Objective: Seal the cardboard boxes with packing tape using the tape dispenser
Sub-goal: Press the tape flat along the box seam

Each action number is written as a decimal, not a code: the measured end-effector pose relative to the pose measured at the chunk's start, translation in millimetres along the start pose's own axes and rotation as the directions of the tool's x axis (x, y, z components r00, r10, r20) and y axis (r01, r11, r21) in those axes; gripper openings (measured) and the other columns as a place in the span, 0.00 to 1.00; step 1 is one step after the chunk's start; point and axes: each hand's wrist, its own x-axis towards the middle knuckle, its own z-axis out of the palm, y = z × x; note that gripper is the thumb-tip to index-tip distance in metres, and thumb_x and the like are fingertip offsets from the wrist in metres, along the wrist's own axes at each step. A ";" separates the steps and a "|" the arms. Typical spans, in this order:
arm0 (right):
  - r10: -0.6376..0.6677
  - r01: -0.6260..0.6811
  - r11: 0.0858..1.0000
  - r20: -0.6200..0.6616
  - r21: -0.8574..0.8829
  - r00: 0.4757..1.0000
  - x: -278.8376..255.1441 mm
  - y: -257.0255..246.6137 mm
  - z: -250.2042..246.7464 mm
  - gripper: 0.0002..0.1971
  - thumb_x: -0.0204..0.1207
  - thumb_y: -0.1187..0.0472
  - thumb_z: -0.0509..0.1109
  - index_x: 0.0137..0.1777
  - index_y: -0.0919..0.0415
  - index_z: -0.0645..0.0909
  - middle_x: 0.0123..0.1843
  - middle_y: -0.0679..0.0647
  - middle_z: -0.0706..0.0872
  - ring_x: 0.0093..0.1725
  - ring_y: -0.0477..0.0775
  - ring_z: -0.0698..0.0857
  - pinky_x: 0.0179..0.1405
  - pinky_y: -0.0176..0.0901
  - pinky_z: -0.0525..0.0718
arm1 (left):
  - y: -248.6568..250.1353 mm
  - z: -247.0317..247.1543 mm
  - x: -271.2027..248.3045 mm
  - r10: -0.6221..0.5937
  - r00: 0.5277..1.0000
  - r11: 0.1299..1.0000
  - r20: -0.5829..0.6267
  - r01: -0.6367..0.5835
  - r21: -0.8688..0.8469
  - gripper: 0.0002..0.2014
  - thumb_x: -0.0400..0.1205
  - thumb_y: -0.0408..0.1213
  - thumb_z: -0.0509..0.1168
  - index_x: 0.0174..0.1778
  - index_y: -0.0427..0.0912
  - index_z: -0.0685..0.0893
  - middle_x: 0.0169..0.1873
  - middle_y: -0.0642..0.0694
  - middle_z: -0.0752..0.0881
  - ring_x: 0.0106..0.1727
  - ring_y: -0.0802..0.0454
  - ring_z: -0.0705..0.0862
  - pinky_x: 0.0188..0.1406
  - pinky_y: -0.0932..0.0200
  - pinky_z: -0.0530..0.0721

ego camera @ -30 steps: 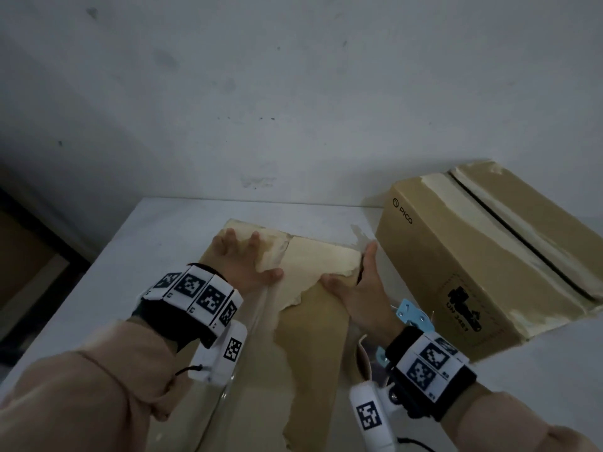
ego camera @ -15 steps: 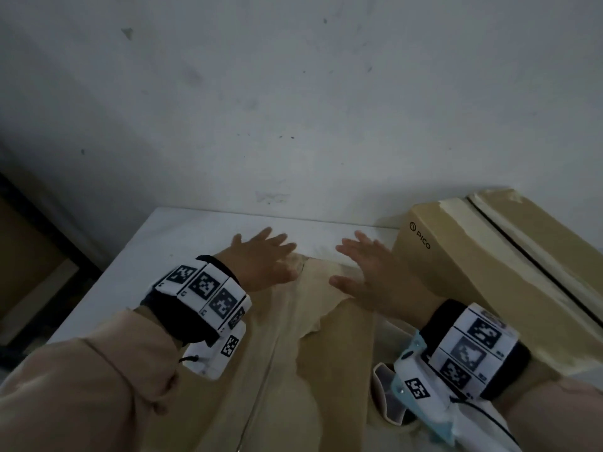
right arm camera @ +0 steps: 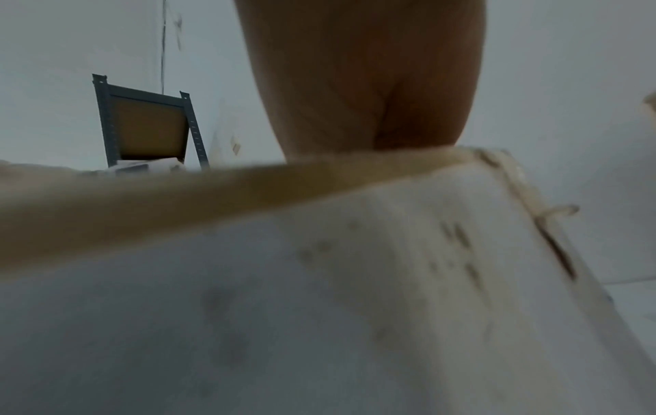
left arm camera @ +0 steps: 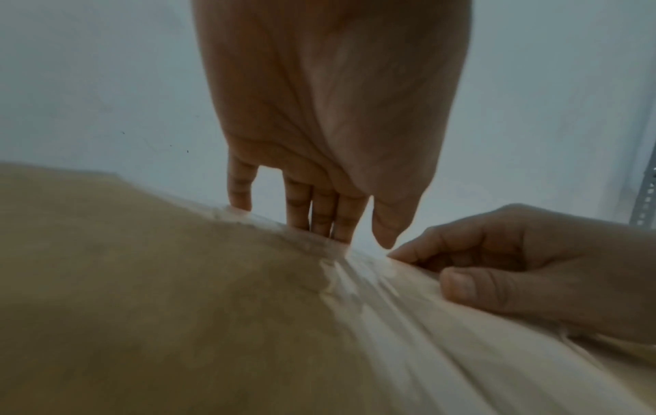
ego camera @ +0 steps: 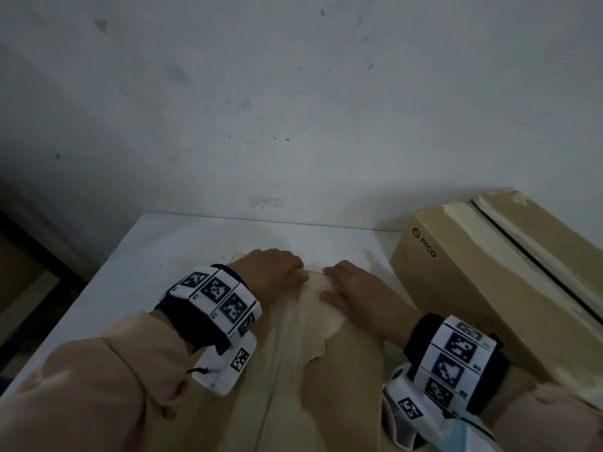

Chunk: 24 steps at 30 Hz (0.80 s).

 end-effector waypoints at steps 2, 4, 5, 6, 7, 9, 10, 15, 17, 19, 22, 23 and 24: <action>0.038 -0.038 0.999 -0.005 0.029 0.999 -4.2 1.6 0.5 0.25 0.80 0.49 0.60 0.73 0.62 0.67 0.65 0.58 0.75 0.62 0.58 0.77 0.60 0.46 0.73 | -2.0 -2.1 3.5 -0.026 0.999 1.000 0.022 0.026 -0.017 0.23 0.87 0.50 0.45 0.63 0.41 0.78 0.61 0.44 0.81 0.61 0.47 0.78 0.65 0.48 0.73; 0.068 -0.067 0.996 -0.011 0.054 0.998 -9.7 4.4 0.2 0.26 0.80 0.48 0.61 0.72 0.61 0.67 0.64 0.57 0.76 0.62 0.58 0.76 0.59 0.46 0.73 | -8.0 -4.9 5.4 -0.072 0.997 0.997 0.042 0.072 0.015 0.25 0.86 0.52 0.43 0.67 0.42 0.77 0.64 0.45 0.80 0.63 0.47 0.78 0.68 0.49 0.72; 0.077 -0.077 0.996 -0.010 0.051 0.997 -13.2 5.8 -1.0 0.26 0.80 0.47 0.60 0.73 0.61 0.67 0.65 0.57 0.75 0.63 0.57 0.76 0.59 0.46 0.72 | -13.3 -6.3 5.3 -0.098 0.994 0.995 0.040 0.097 0.028 0.25 0.86 0.52 0.43 0.66 0.42 0.77 0.64 0.45 0.80 0.63 0.47 0.78 0.67 0.50 0.72; 0.089 -0.089 0.995 -0.009 0.040 0.996 -16.8 8.0 -2.2 0.27 0.80 0.46 0.60 0.73 0.61 0.66 0.66 0.57 0.75 0.64 0.57 0.75 0.60 0.45 0.71 | -19.4 -7.3 3.9 -0.120 0.992 0.992 0.035 0.119 0.028 0.25 0.86 0.52 0.43 0.66 0.42 0.77 0.64 0.44 0.80 0.63 0.47 0.78 0.66 0.51 0.72; 0.108 -0.107 0.994 -0.015 0.034 0.994 -20.4 10.2 -4.4 0.28 0.79 0.45 0.60 0.74 0.61 0.65 0.67 0.57 0.75 0.66 0.57 0.74 0.61 0.44 0.70 | -25.8 -8.2 2.6 -0.140 0.990 0.990 0.027 0.140 0.026 0.25 0.87 0.52 0.42 0.64 0.42 0.78 0.63 0.45 0.81 0.62 0.47 0.78 0.66 0.52 0.71; 0.154 -0.153 0.987 -0.029 0.047 0.988 -27.2 15.4 -8.0 0.29 0.79 0.44 0.60 0.74 0.59 0.65 0.70 0.56 0.75 0.67 0.55 0.74 0.62 0.40 0.67 | -35.5 -10.2 0.0 -0.180 0.983 0.983 0.013 0.180 0.025 0.24 0.87 0.52 0.42 0.62 0.44 0.78 0.60 0.47 0.82 0.61 0.48 0.79 0.64 0.52 0.68; 0.165 -0.163 0.985 -0.032 0.049 0.986 -29.0 17.1 -8.7 0.29 0.78 0.43 0.60 0.75 0.59 0.66 0.71 0.55 0.75 0.68 0.54 0.73 0.62 0.39 0.67 | -38.4 -11.1 -1.0 -0.197 0.980 0.980 0.003 0.197 0.024 0.23 0.87 0.50 0.42 0.62 0.45 0.78 0.60 0.47 0.83 0.60 0.48 0.79 0.64 0.52 0.66; 0.268 -0.264 0.963 -0.079 0.049 0.960 -35.0 25.9 -7.8 0.29 0.75 0.38 0.60 0.70 0.56 0.72 0.68 0.54 0.77 0.65 0.52 0.74 0.64 0.44 0.69 | -46.4 -11.4 -0.4 -0.256 0.966 0.964 -0.034 0.258 0.066 0.20 0.87 0.47 0.45 0.63 0.51 0.80 0.59 0.49 0.84 0.65 0.50 0.77 0.76 0.34 0.39; 0.258 -0.265 0.963 -0.132 -0.043 0.957 -37.8 31.0 -7.2 0.28 0.74 0.35 0.58 0.65 0.54 0.76 0.64 0.52 0.78 0.64 0.51 0.73 0.64 0.45 0.68 | -53.9 -11.3 -3.7 -0.305 0.949 0.948 -0.075 0.310 0.068 0.21 0.86 0.49 0.45 0.62 0.50 0.81 0.60 0.48 0.84 0.66 0.48 0.76 0.76 0.33 0.41; 0.276 -0.287 0.956 -0.138 -0.062 0.951 -39.8 31.9 -6.3 0.29 0.73 0.33 0.57 0.65 0.52 0.76 0.67 0.51 0.74 0.68 0.51 0.70 0.67 0.48 0.66 | -57.8 -11.8 -8.3 -0.346 0.934 0.935 -0.087 0.351 0.049 0.22 0.86 0.51 0.46 0.62 0.48 0.82 0.63 0.46 0.82 0.68 0.47 0.75 0.76 0.35 0.45; 0.335 -0.341 0.939 -0.103 -0.051 0.937 -39.2 28.0 -6.9 0.29 0.73 0.32 0.55 0.66 0.51 0.73 0.71 0.53 0.70 0.71 0.54 0.67 0.69 0.51 0.65 | -58.9 -12.1 -8.5 -0.423 0.903 0.906 -0.070 0.424 0.002 0.27 0.80 0.60 0.48 0.64 0.49 0.81 0.67 0.47 0.78 0.70 0.45 0.72 0.75 0.41 0.55; 0.344 -0.350 0.935 -0.090 -0.061 0.935 -39.0 27.0 -8.1 0.29 0.73 0.32 0.55 0.67 0.50 0.73 0.71 0.53 0.69 0.71 0.55 0.66 0.69 0.52 0.65 | -59.6 -11.8 -8.1 -0.440 0.896 0.898 -0.057 0.437 -0.052 0.30 0.76 0.62 0.48 0.61 0.47 0.81 0.65 0.46 0.78 0.69 0.46 0.73 0.71 0.46 0.63; 0.358 -0.363 0.929 -0.076 -0.070 0.931 -39.1 26.0 -9.9 0.29 0.74 0.32 0.54 0.67 0.50 0.72 0.72 0.54 0.68 0.71 0.55 0.66 0.69 0.52 0.65 | -62.1 -11.0 -7.0 -0.422 0.906 0.903 -0.044 0.415 -0.112 0.27 0.76 0.61 0.50 0.55 0.47 0.81 0.58 0.46 0.78 0.63 0.48 0.75 0.61 0.55 0.70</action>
